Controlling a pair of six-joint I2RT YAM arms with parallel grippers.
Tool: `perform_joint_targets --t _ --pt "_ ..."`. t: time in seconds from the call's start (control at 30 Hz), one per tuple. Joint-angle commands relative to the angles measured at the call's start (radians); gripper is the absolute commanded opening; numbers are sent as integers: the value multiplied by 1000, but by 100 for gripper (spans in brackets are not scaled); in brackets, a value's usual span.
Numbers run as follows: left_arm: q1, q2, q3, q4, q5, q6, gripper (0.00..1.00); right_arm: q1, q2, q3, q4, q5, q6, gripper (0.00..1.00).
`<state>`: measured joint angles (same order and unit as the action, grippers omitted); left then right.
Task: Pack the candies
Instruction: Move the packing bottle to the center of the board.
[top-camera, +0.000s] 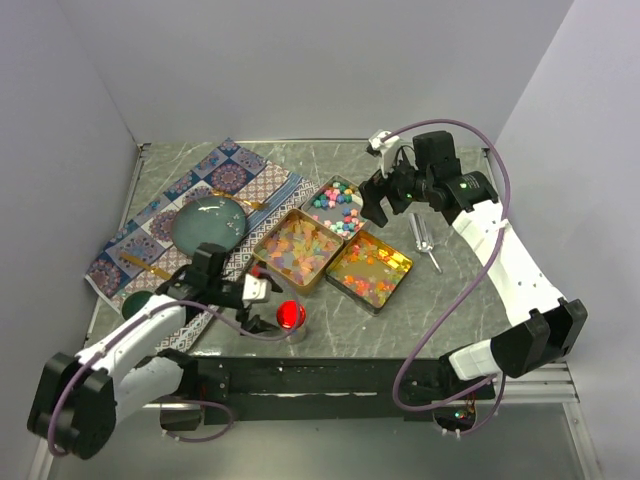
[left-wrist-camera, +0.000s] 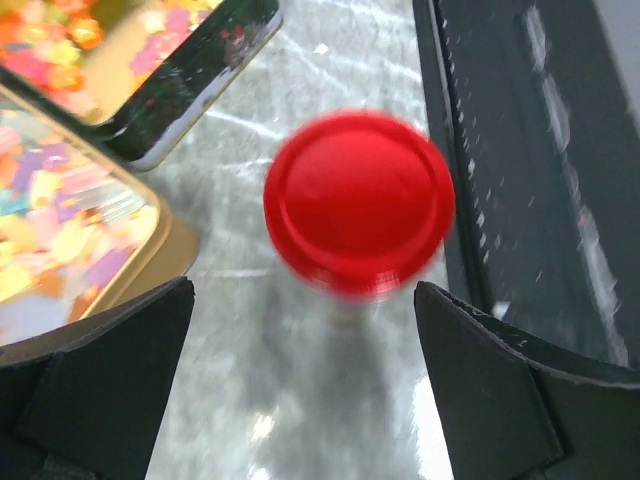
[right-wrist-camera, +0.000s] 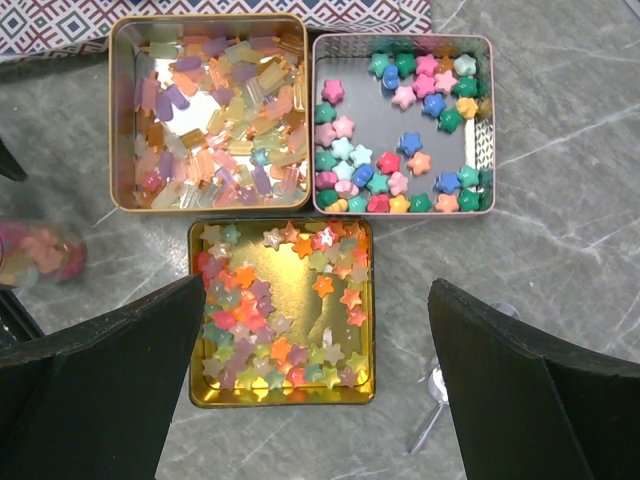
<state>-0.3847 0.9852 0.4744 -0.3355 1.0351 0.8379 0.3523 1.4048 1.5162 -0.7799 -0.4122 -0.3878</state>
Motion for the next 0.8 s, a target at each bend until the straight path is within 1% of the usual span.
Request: perform_joint_targets --t 0.0,0.03,0.07,0.1,0.13,0.17,0.23,0.37,0.57,0.77 --pt "-65 104 75 195 -93 -310 99 -9 -1 13 1 -8 -10 100" --pt "-65 118 85 172 -81 -298 99 -10 -1 15 -2 -8 -13 100" --pt "-65 130 99 141 -63 -242 99 -10 -1 13 -2 -8 -14 100" --pt "-65 130 104 72 -38 -209 99 -10 -1 13 -5 -10 -17 100" --pt "-65 129 107 37 -3 -169 99 -12 -1 13 -7 -11 -20 100" --pt "-69 119 107 23 3 -143 99 -12 -3 12 -9 -14 -20 100" --pt "-77 118 104 32 -4 -155 99 -13 -7 12 -10 -17 -23 100" --pt "-111 170 142 -19 -13 -114 99 -16 -10 -4 -7 -22 -28 100" --pt "-146 190 158 -39 -32 -100 95 -22 -12 -2 -13 -23 -31 100" --pt "-171 248 194 -53 -53 -106 88 -26 -12 9 -18 -23 -28 100"
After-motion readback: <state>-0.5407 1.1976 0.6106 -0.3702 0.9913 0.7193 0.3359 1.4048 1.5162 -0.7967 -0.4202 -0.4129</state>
